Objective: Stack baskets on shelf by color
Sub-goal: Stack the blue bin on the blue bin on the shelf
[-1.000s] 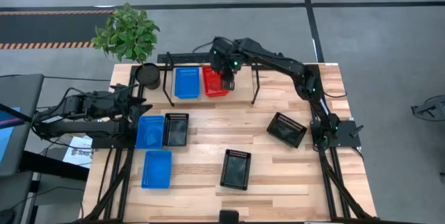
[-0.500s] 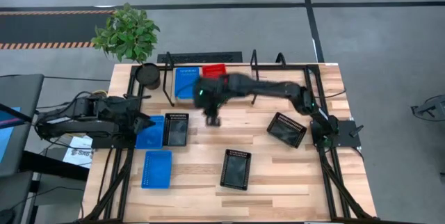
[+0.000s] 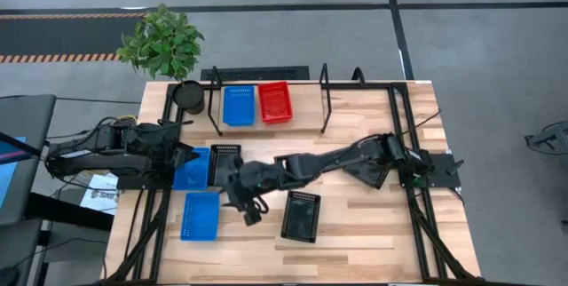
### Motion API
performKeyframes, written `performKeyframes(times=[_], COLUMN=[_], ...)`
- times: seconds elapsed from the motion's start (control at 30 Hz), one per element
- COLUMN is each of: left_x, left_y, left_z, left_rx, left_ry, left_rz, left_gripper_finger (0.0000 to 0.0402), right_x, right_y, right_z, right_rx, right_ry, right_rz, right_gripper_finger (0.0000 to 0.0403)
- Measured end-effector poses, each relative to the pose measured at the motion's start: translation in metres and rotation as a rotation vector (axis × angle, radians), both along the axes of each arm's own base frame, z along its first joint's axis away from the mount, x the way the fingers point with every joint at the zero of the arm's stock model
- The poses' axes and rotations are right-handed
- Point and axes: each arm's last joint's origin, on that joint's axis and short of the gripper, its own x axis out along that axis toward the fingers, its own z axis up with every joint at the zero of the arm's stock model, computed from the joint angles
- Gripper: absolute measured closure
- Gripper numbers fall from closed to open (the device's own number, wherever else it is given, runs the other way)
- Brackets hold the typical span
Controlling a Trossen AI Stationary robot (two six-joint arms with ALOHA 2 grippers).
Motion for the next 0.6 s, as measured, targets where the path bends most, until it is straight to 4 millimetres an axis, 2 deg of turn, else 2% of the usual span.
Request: performKeyframes(times=[0.23, 0.43, 0.53, 0.6], left_x=[0.000, 0.000, 0.000, 0.000], left_y=[0.001, 0.001, 0.001, 0.001], left_z=[0.000, 0.000, 0.000, 0.000], left_rx=[0.022, 0.012, 0.011, 0.011], left_ry=[0.002, 0.000, -0.001, 0.000], left_rz=[0.028, 0.048, 0.049, 0.050], left_gripper_finger=[0.0132, 0.0132, 0.0132, 0.0132], right_x=[-0.001, 0.003, 0.012, 0.018], right_y=[0.008, 0.001, -0.001, 0.001], right_z=[-0.039, -0.039, -0.048, -0.059], right_rx=[-0.155, -0.140, -0.131, -0.149], right_ry=[-0.045, -0.144, -0.192, -0.164], right_rz=[0.089, 0.087, 0.102, 0.134], right_gripper_finger=[0.0206, 0.0210, 0.0210, 0.0209])
